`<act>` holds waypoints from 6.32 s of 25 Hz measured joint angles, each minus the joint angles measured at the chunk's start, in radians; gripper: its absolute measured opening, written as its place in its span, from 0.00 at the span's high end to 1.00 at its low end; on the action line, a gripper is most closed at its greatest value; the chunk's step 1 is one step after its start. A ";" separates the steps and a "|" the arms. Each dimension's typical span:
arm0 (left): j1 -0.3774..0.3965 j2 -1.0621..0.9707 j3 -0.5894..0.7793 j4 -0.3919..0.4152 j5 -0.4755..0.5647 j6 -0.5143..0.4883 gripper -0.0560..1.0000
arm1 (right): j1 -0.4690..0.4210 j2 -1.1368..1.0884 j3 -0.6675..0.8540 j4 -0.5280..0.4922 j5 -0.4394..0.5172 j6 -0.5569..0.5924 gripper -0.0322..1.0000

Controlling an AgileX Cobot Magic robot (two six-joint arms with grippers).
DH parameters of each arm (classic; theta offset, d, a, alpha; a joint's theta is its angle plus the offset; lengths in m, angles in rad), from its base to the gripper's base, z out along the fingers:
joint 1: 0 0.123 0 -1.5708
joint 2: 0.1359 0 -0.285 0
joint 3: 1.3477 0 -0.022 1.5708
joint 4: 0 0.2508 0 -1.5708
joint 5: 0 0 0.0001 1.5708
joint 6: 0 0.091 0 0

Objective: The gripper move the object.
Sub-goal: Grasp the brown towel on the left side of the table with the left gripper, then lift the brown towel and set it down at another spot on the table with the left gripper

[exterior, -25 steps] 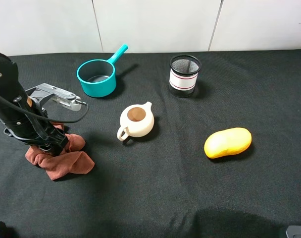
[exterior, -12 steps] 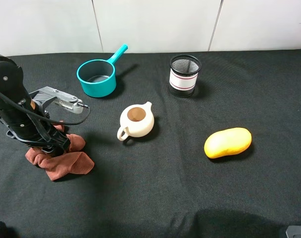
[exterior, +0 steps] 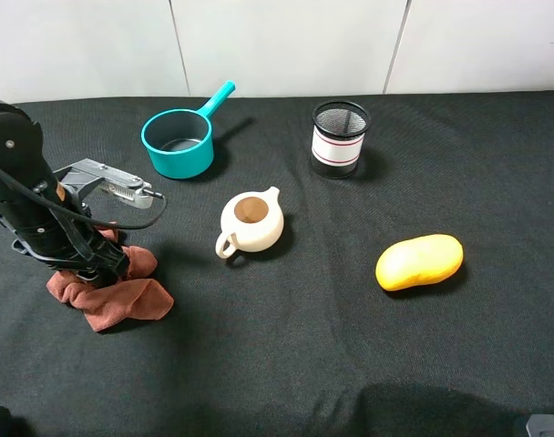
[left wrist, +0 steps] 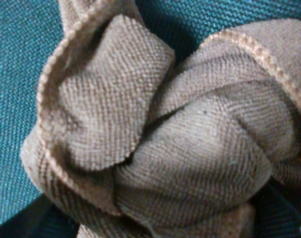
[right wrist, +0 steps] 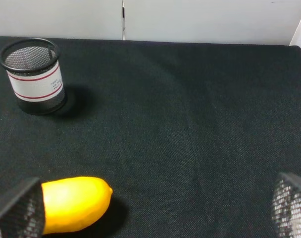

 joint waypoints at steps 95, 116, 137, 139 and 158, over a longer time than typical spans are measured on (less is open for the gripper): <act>0.099 -0.319 -0.393 -0.001 0.467 -0.126 0.82 | 0.000 0.000 0.000 0.000 0.000 0.000 0.30; 0.222 -0.015 -0.633 0.021 0.462 -0.096 0.82 | 0.000 0.000 0.000 0.000 0.000 0.000 0.30; 0.293 0.250 -0.752 0.040 0.374 -0.097 0.82 | 0.000 0.000 0.000 0.000 0.000 0.000 0.30; 0.293 0.282 -0.780 0.032 0.373 -0.095 0.82 | 0.000 0.000 0.000 0.000 0.000 0.000 0.30; 0.288 0.489 -0.924 0.011 0.358 -0.073 0.82 | 0.000 0.000 0.000 0.000 0.000 0.000 0.30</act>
